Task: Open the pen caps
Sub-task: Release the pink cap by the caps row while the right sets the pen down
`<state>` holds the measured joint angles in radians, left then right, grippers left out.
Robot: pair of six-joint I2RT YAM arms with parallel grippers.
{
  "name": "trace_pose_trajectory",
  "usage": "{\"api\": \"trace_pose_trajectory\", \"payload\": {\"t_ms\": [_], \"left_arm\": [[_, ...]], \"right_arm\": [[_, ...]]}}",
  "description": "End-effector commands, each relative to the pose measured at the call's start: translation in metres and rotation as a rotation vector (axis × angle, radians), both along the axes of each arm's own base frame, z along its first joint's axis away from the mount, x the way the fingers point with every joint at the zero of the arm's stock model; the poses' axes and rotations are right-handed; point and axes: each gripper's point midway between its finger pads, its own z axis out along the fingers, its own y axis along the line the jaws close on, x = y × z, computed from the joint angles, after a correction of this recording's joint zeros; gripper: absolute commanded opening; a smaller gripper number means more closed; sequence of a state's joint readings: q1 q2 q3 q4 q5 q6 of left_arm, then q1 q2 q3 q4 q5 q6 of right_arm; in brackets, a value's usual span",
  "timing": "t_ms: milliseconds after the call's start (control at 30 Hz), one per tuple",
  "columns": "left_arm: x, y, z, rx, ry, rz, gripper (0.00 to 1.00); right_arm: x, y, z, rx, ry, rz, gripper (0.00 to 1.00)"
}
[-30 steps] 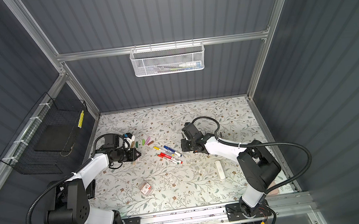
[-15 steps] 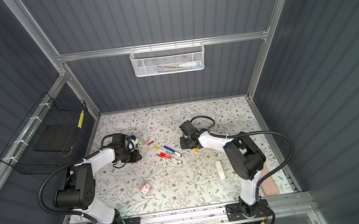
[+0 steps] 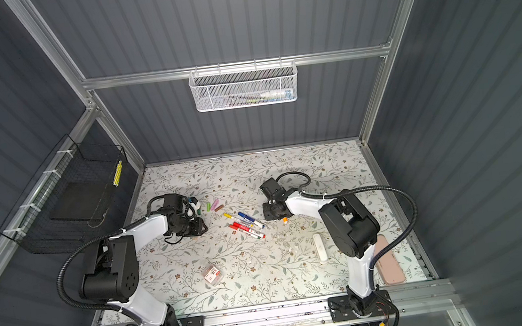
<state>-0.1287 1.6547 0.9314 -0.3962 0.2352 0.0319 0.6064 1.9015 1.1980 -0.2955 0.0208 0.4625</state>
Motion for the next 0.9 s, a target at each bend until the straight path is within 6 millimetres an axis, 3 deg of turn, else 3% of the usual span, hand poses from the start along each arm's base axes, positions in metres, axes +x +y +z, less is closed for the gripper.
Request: {"api": "trace_pose_trajectory", "payload": {"t_ms": [0, 233, 400, 600, 733, 867], "left_arm": [[0.010, -0.005, 0.041, -0.034, -0.098, -0.007, 0.44], [0.006, -0.001, 0.092, -0.073, -0.277, -0.044, 0.56], [0.009, 0.039, 0.114, -0.136, -0.342, 0.103, 0.63], [0.012, 0.064, 0.127, -0.157, -0.374, 0.183, 0.71], [0.013, 0.067, 0.129, -0.177, -0.384, 0.187, 0.77], [0.013, 0.075, 0.132, -0.182, -0.388, 0.209, 0.86]], "right_arm": [[0.004, -0.006, -0.002, -0.038, 0.000, -0.001, 0.05], [0.006, -0.011, -0.007, -0.089, 0.003, -0.003, 0.17], [0.007, -0.016, -0.009, -0.118, 0.009, -0.010, 0.20], [0.005, -0.019, -0.010, -0.143, 0.022, -0.005, 0.23], [0.006, -0.017, 0.005, -0.123, -0.009, 0.002, 0.24], [0.005, -0.011, 0.034, -0.090, -0.051, 0.033, 0.26]]}}
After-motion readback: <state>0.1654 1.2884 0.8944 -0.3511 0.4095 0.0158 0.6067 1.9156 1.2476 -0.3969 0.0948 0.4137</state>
